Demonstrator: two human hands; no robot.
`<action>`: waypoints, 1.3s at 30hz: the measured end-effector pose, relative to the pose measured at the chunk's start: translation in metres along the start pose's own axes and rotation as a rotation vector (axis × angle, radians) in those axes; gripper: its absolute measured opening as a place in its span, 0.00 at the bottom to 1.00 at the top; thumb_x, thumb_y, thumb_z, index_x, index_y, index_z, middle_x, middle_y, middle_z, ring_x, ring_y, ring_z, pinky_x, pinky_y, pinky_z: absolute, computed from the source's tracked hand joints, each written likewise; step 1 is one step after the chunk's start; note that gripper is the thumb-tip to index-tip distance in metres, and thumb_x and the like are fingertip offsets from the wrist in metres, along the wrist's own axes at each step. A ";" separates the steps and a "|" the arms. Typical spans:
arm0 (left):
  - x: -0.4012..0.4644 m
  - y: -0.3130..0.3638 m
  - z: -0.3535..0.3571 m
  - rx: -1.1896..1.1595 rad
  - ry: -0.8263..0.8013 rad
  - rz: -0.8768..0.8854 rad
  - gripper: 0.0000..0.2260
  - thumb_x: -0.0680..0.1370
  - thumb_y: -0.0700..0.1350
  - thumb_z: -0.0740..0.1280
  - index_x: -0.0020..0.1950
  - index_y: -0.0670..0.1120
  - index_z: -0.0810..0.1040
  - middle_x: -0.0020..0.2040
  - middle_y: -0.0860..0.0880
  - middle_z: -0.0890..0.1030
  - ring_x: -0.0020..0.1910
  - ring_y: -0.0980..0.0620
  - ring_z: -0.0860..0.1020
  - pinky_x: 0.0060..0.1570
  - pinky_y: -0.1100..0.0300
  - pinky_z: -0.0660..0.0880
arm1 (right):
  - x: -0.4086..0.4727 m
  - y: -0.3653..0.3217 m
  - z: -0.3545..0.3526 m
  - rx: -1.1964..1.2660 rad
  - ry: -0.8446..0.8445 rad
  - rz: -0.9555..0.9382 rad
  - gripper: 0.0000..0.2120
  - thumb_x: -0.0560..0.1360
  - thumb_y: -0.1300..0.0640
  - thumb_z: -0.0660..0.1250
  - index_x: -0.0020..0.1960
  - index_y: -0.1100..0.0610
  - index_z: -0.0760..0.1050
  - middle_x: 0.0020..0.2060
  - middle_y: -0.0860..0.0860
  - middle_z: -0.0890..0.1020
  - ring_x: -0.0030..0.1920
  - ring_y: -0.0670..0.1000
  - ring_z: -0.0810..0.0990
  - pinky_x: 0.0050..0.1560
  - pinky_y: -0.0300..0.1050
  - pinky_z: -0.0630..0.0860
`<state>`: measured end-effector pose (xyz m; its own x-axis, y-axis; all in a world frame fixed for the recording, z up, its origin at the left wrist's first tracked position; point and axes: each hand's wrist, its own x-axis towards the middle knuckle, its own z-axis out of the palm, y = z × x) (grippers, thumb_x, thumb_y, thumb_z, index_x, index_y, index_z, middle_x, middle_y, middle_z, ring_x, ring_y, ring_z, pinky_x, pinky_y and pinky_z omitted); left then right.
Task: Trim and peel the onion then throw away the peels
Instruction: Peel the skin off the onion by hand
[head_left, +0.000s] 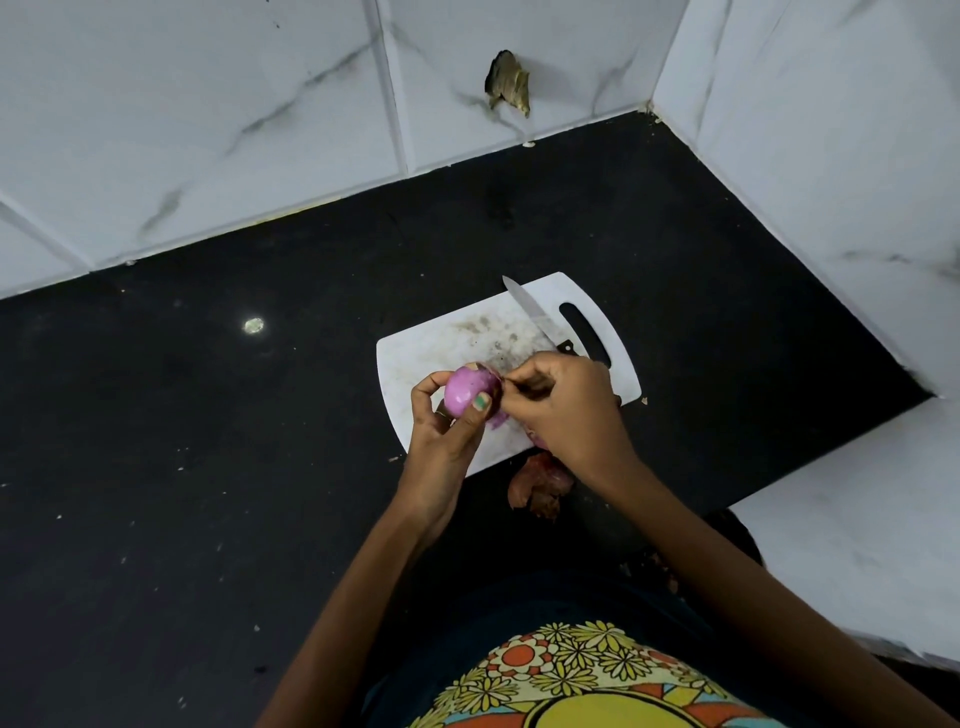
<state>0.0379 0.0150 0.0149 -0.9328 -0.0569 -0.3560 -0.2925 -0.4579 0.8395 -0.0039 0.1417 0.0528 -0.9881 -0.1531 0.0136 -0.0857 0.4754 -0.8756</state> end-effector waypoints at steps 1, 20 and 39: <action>0.000 0.002 0.000 -0.009 -0.009 -0.001 0.20 0.72 0.45 0.72 0.60 0.49 0.67 0.54 0.46 0.80 0.52 0.53 0.80 0.59 0.60 0.74 | 0.000 -0.001 -0.001 -0.003 0.000 -0.002 0.02 0.69 0.66 0.70 0.40 0.64 0.81 0.29 0.51 0.82 0.29 0.37 0.79 0.34 0.25 0.72; -0.002 0.010 0.004 -0.134 -0.080 -0.248 0.14 0.79 0.50 0.56 0.56 0.44 0.76 0.44 0.45 0.79 0.34 0.52 0.73 0.30 0.64 0.69 | 0.015 0.040 -0.010 -0.184 -0.012 0.182 0.03 0.74 0.59 0.67 0.45 0.59 0.76 0.31 0.50 0.77 0.32 0.47 0.76 0.36 0.43 0.73; 0.003 0.014 0.004 0.176 0.008 -0.177 0.13 0.82 0.53 0.55 0.57 0.44 0.69 0.39 0.49 0.73 0.28 0.57 0.71 0.30 0.66 0.67 | 0.003 0.000 -0.006 0.144 -0.191 0.147 0.11 0.64 0.61 0.76 0.46 0.59 0.81 0.38 0.52 0.85 0.39 0.48 0.84 0.42 0.39 0.81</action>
<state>0.0299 0.0116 0.0269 -0.8623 0.0028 -0.5064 -0.4839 -0.2994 0.8223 -0.0078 0.1468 0.0556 -0.9453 -0.2589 -0.1984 0.0896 0.3788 -0.9211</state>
